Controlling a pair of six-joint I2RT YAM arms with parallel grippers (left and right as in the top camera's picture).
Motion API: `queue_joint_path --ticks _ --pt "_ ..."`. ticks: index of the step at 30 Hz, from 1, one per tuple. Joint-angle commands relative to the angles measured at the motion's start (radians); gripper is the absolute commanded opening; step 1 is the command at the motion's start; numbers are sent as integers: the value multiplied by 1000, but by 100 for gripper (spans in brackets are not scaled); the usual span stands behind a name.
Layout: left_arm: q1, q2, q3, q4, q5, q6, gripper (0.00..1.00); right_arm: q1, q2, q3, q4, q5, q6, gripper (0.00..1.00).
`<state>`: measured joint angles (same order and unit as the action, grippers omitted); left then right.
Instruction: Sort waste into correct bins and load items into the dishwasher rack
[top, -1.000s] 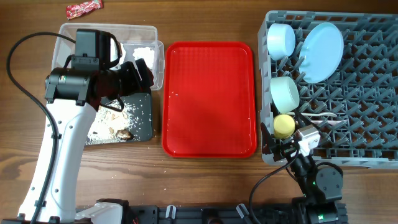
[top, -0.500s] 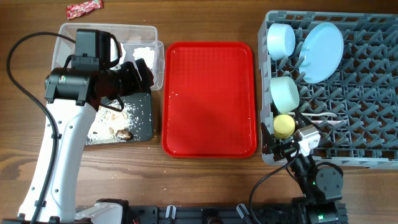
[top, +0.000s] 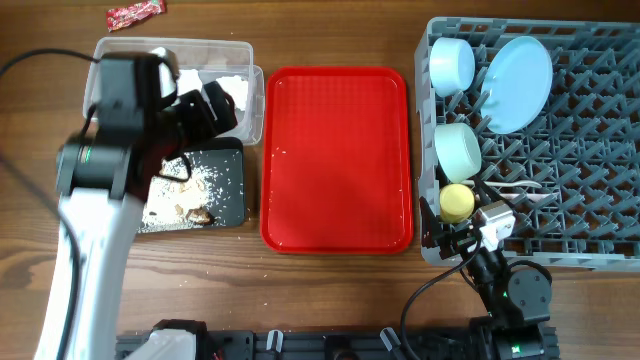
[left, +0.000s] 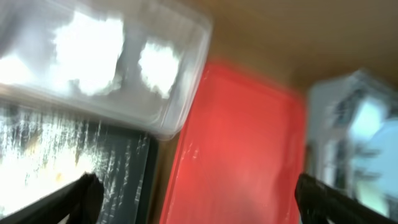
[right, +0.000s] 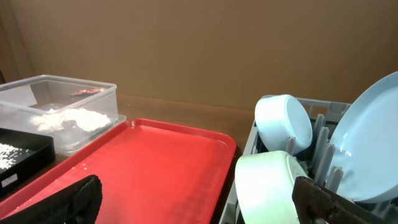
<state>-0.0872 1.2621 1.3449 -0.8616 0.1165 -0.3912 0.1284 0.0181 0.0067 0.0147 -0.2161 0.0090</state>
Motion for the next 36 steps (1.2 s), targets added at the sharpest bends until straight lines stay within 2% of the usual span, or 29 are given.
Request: queue_joint_path --ticks 1,9,16,18,24,27,36 --pt "7 -204 -196 164 -28 46 100 5 -11 -2 3 13 -6 100" --pt "101 -636 -692 333 -40 44 100 5 -11 -2 3 13 -6 100" --pt "113 -999 -1112 668 -32 48 100 5 -11 -2 3 13 -6 100" --pt "107 -1073 -1175 702 -32 54 100 5 -11 -2 3 13 -6 100" --pt "104 -1226 -1251 719 -33 190 100 5 -11 -2 3 13 -6 100" --pt "104 -1243 -1265 727 -37 235 100 5 -11 -2 3 13 -6 100" --pt "104 -1259 -1329 768 -50 254 100 5 -11 -2 3 13 -6 100"
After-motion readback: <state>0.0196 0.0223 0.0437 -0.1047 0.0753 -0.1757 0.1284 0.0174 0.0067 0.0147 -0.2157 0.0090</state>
